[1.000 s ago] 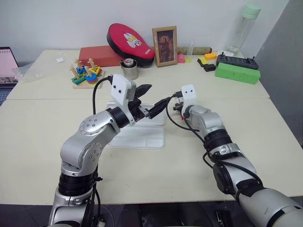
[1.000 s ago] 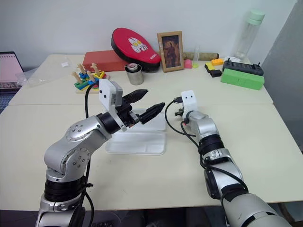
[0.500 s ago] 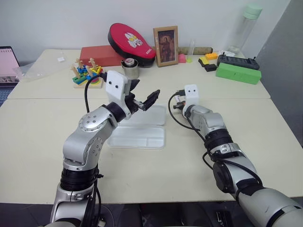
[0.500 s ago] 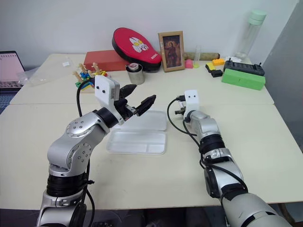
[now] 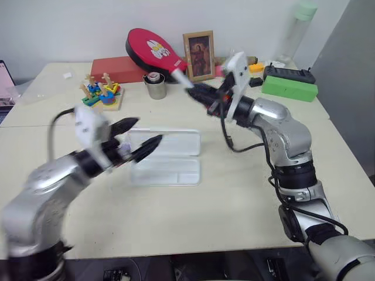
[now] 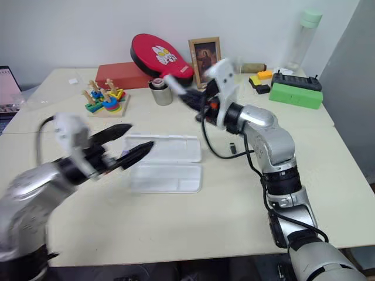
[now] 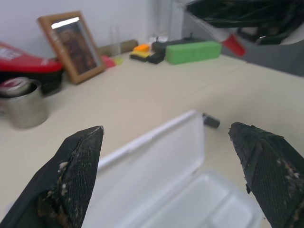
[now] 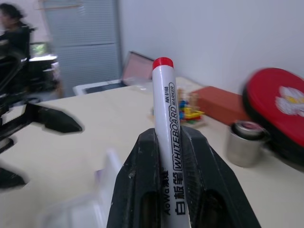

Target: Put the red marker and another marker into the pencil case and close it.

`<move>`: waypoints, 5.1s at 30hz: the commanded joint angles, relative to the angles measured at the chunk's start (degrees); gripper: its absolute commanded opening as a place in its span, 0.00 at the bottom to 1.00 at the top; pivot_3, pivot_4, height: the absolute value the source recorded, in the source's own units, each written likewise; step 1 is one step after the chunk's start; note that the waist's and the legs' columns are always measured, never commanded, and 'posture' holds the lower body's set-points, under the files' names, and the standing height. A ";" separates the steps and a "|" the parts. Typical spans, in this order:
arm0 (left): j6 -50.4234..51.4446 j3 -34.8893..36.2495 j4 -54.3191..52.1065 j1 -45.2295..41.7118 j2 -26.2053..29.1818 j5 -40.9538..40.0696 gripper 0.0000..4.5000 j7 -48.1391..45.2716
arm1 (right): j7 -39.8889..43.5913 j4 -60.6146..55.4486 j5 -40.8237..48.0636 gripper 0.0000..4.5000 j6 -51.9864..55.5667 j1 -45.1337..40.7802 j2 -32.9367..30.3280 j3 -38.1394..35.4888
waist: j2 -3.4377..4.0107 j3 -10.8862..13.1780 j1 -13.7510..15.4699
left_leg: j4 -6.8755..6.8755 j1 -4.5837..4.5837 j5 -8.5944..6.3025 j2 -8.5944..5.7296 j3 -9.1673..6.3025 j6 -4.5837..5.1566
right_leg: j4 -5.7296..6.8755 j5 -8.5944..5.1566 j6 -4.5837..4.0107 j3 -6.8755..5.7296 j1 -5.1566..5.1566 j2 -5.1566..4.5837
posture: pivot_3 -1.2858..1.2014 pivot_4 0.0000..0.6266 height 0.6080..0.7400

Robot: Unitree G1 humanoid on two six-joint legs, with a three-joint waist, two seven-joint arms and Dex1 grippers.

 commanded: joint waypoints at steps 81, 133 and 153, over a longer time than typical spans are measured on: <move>-18.26 -23.23 49.68 -21.24 -9.57 32.59 0.37 10.35 | 1.06 4.81 -7.96 1.00 -3.84 -3.22 4.28 2.18 | -0.22 -0.09 2.15 | 0.03 0.03 0.04 0.03 0.07 -0.01 | 0.04 0.13 -0.01 0.09 0.02 0.09 | 0.52 0.24 1.00; -45.55 -42.09 50.73 -31.95 11.48 36.48 0.27 -46.55 | 10.53 -14.23 6.03 1.00 7.31 13.90 -17.36 0.06 | 0.02 0.06 1.70 | 0.05 -0.12 0.03 0.10 0.17 0.01 | -0.05 -0.08 0.20 0.15 -0.12 0.16 | 0.52 0.24 1.00; -27.05 -32.89 33.58 -29.76 4.14 24.02 1.00 -37.25 | -15.86 9.18 -8.63 1.00 15.96 6.94 -11.14 -1.97 | 0.02 0.06 1.62 | 0.08 -0.11 0.03 0.10 0.15 0.02 | 0.01 0.06 -0.03 0.15 -0.10 0.16 | 0.52 0.24 1.00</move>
